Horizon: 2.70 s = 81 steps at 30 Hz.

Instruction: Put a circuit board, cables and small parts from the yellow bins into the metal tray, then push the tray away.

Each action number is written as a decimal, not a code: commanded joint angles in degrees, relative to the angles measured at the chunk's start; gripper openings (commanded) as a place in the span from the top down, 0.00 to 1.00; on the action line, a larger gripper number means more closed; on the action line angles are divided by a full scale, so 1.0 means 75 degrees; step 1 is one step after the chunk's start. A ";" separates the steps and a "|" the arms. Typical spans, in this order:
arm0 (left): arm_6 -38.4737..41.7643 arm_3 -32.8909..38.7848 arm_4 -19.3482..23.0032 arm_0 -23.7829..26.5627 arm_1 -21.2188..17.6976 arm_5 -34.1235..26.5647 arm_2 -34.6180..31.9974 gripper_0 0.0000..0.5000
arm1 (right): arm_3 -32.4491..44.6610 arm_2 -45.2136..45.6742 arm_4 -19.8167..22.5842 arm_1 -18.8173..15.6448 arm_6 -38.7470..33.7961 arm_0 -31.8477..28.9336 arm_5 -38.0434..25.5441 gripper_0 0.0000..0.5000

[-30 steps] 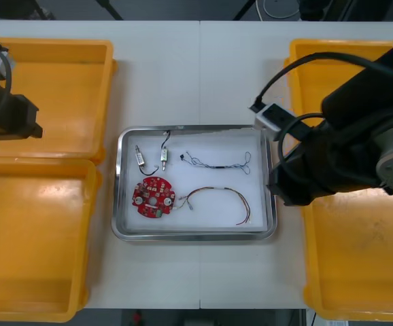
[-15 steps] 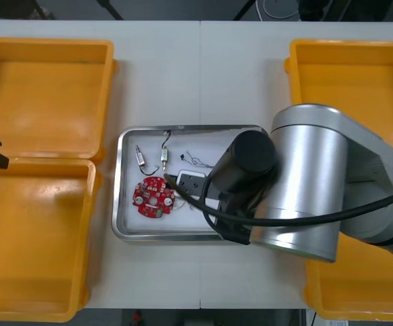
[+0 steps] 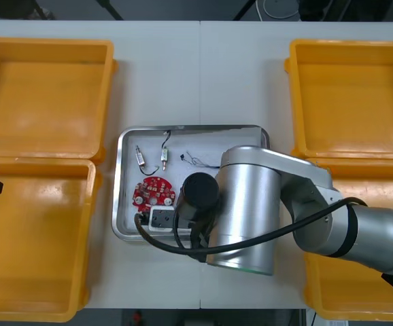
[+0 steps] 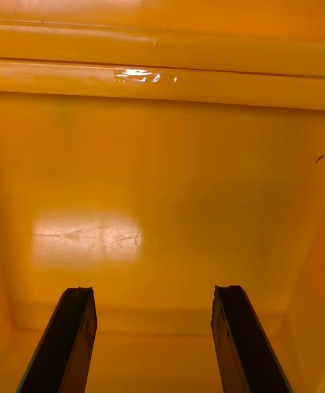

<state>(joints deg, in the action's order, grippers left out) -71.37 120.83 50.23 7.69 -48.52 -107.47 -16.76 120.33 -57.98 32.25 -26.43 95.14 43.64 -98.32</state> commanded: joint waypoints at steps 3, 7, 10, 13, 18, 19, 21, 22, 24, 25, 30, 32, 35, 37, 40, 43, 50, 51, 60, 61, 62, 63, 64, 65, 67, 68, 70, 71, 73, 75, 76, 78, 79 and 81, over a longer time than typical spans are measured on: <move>-0.0551 0.0260 0.0124 -0.0158 -0.0339 0.0197 -0.0413 0.00 | -0.0200 -0.0918 -0.0433 0.0254 0.0159 0.0251 0.0371 0.00; -0.0597 0.0260 0.0159 -0.0146 -0.0339 0.0279 -0.0507 0.00 | -0.0470 -0.1187 -0.0703 0.0418 0.0123 0.0204 0.0406 0.00; -0.0609 0.0260 0.0159 -0.0146 -0.0339 0.0326 -0.0519 0.00 | -0.0774 -0.1199 -0.0726 0.0617 0.0123 0.0146 0.0453 0.00; -0.0609 0.0260 0.0159 -0.0146 -0.0339 0.0314 -0.0519 0.00 | -0.0962 -0.1211 -0.0808 0.0758 0.0123 0.0087 0.0511 0.00; -0.0609 0.0260 0.0159 -0.0146 -0.0339 0.0326 -0.0507 0.00 | -0.1220 -0.1328 -0.1242 0.0934 0.0135 -0.0007 0.0511 0.00; -0.0609 0.0260 0.0159 -0.0146 -0.0339 0.0326 -0.0507 0.00 | -0.1290 -0.1386 -0.1312 0.0969 0.0123 -0.0007 0.0535 0.00; -0.0609 0.0260 0.0159 -0.0146 -0.0339 0.0326 -0.0507 0.00 | -0.1349 -0.1457 -0.1429 0.0992 0.0123 -0.0007 0.0546 0.00; -0.0609 0.0260 0.0159 -0.0146 -0.0339 0.0326 -0.0507 0.00 | -0.1372 -0.1469 -0.1453 0.0992 0.0123 -0.0007 0.0546 0.00; -0.0609 0.0260 0.0159 -0.0146 -0.0339 0.0326 -0.0507 0.00 | -0.1396 -0.1480 -0.1441 0.0992 0.0135 -0.0007 0.0546 0.00; -0.0609 0.0260 0.0159 -0.0146 -0.0339 0.0326 -0.0507 0.00 | -0.1396 -0.1492 -0.1453 0.0981 0.0135 -0.0007 0.0546 0.00; -0.0609 0.0260 0.0159 -0.0146 -0.0339 0.0326 -0.0507 0.00 | -0.1407 -0.1515 -0.1453 0.0981 0.0147 -0.0054 0.0546 0.00; -0.0609 0.0260 0.0159 -0.0146 -0.0339 0.0326 -0.0507 0.00 | -0.1407 -0.1527 -0.1453 0.0981 0.0123 -0.0042 0.0558 0.31; -0.0609 0.0260 0.0159 -0.0146 -0.0339 0.0326 -0.0507 0.00 | -0.1407 -0.1551 -0.1464 0.0992 0.0123 -0.0054 0.0546 0.85; -0.0609 0.0260 0.0159 -0.0146 -0.0339 0.0326 -0.0507 0.00 | -0.1407 -0.1539 -0.1488 0.0992 0.0123 -0.0054 0.0558 0.96; -0.0609 0.0260 0.0159 -0.0146 -0.0339 0.0326 -0.0507 0.00 | -0.1407 -0.1539 -0.1593 0.0981 0.0123 -0.0054 0.0582 1.00; -0.0609 0.0260 0.0159 -0.0146 -0.0339 0.0326 -0.0507 0.00 | -0.1407 -0.1539 -0.1745 0.0946 0.0112 -0.0042 0.0640 1.00; -0.0609 0.0260 0.0159 -0.0146 -0.0339 0.0326 -0.0507 0.00 | -0.1407 -0.1539 -0.2156 0.0723 0.0147 0.0087 0.0793 1.00; -0.0609 0.0260 0.0159 -0.0146 -0.0339 0.0326 -0.0507 0.00 | -0.1407 -0.1539 -0.2214 0.0688 0.0159 0.0146 0.0793 1.00; -0.0609 0.0260 0.0159 -0.0146 -0.0339 0.0326 -0.0507 0.00 | -0.1618 -0.1539 -0.2402 0.0524 0.0194 0.0931 0.0781 1.00; -0.0609 0.0260 0.0159 -0.0146 -0.0339 0.0326 -0.0507 0.00 | -0.1747 -0.1539 -0.2402 0.0571 0.0205 0.1060 0.0793 1.00; -0.0609 0.0260 0.0159 -0.0146 -0.0339 0.0326 -0.0507 0.00 | -0.1806 -0.1539 -0.2402 0.0594 0.0217 0.1107 0.0793 1.00; -0.0609 0.0260 0.0159 -0.0146 -0.0339 0.0326 -0.0507 0.00 | -0.1958 -0.1539 -0.2402 0.0664 0.0217 0.1235 0.0793 1.00; -0.0609 0.0260 0.0159 -0.0146 -0.0339 0.0326 -0.0507 0.00 | -0.2099 -0.1539 -0.2402 0.0746 0.0217 0.1341 0.0781 1.00; -0.0609 0.0260 0.0159 -0.0146 -0.0339 0.0326 -0.0507 0.00 | -0.2181 -0.1539 -0.2402 0.0782 0.0217 0.1399 0.0781 1.00; -0.0609 0.0260 0.0159 -0.0146 -0.0339 0.0326 -0.0507 0.00 | -0.2415 -0.1539 -0.2413 0.0922 0.0217 0.1622 0.0793 1.00; -0.0609 0.0260 0.0159 -0.0146 -0.0339 0.0326 -0.0507 0.00 | -0.2509 -0.1539 -0.2413 0.0957 0.0217 0.1716 0.0793 1.00; -0.0609 0.0260 0.0159 -0.0146 -0.0339 0.0326 -0.0507 0.00 | -0.2649 -0.1539 -0.2413 0.0992 0.0217 0.1868 0.0793 1.00; -0.0609 0.0260 0.0159 -0.0146 -0.0339 0.0326 -0.0507 0.00 | -0.2696 -0.1539 -0.2425 0.0992 0.0217 0.1927 0.0793 1.00; -0.0609 0.0260 0.0159 -0.0146 -0.0339 0.0326 -0.0507 0.00 | -0.2849 -0.1539 -0.2413 0.0992 0.0241 0.2103 0.0839 1.00; -0.0609 0.0260 0.0159 -0.0146 -0.0339 0.0326 -0.0507 0.00 | -0.2942 -0.1539 -0.2413 0.0992 0.0252 0.2220 0.0839 1.00; -0.0609 0.0260 0.0159 -0.0146 -0.0339 0.0326 -0.0507 0.00 | -0.3001 -0.1527 -0.2413 0.0992 0.0264 0.2302 0.0839 1.00; -0.0609 0.0260 0.0159 -0.0146 -0.0339 0.0326 -0.0507 0.00 | -0.3107 -0.1527 -0.2413 0.0992 0.0287 0.2431 0.0839 1.00; -0.0609 0.0260 0.0159 -0.0146 -0.0339 0.0326 -0.0507 0.00 | -0.3177 -0.1527 -0.2413 0.0992 0.0299 0.2501 0.0863 1.00; -0.0609 0.0260 0.0159 -0.0146 -0.0339 0.0326 -0.0507 0.00 | -0.3294 -0.1515 -0.2413 0.0992 0.0311 0.2630 0.0910 1.00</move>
<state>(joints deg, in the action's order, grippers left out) -71.37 121.04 50.96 7.69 -48.52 -105.58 -18.85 96.19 -68.81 14.77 -20.36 95.14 59.44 -92.26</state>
